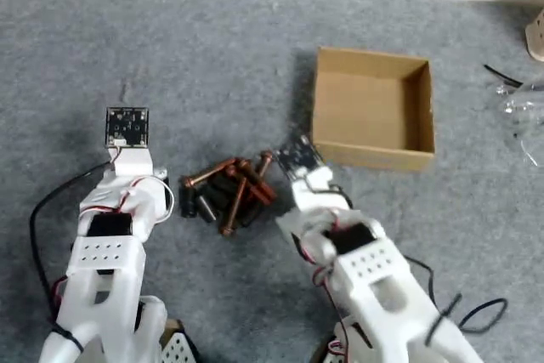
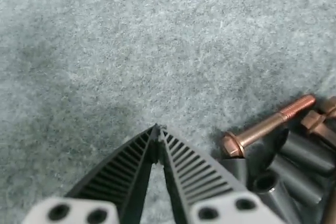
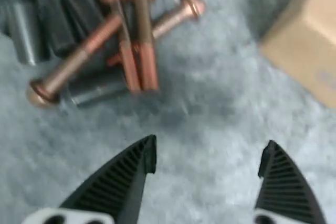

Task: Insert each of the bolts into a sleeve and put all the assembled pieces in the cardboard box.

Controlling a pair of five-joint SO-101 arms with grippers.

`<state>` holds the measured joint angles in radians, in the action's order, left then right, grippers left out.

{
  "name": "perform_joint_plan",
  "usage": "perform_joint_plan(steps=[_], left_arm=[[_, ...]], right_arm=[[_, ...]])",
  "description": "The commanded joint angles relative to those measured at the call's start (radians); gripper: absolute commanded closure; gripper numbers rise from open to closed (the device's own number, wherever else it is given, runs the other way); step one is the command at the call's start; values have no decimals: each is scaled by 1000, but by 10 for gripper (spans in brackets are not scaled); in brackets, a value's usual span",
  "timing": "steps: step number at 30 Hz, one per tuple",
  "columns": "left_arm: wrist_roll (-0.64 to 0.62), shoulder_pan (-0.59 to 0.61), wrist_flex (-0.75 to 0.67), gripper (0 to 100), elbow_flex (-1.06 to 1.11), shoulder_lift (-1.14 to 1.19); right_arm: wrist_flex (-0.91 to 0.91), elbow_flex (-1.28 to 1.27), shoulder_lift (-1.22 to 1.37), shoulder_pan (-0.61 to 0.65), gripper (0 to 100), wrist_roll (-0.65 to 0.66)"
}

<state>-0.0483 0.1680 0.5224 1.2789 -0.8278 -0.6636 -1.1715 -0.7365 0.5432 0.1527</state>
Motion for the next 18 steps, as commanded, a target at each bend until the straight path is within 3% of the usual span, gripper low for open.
perform_joint_plan(steps=[1,7,18], left_arm=[[5,12,-25,994,-12,-31],[5,18,-26,994,-12,-31],[-38,18,-40,994,-10,-31]], right_arm=[[33,186,145,53,706,-20],[33,386,395,131,706,-184],[31,492,526,262,706,-692]])
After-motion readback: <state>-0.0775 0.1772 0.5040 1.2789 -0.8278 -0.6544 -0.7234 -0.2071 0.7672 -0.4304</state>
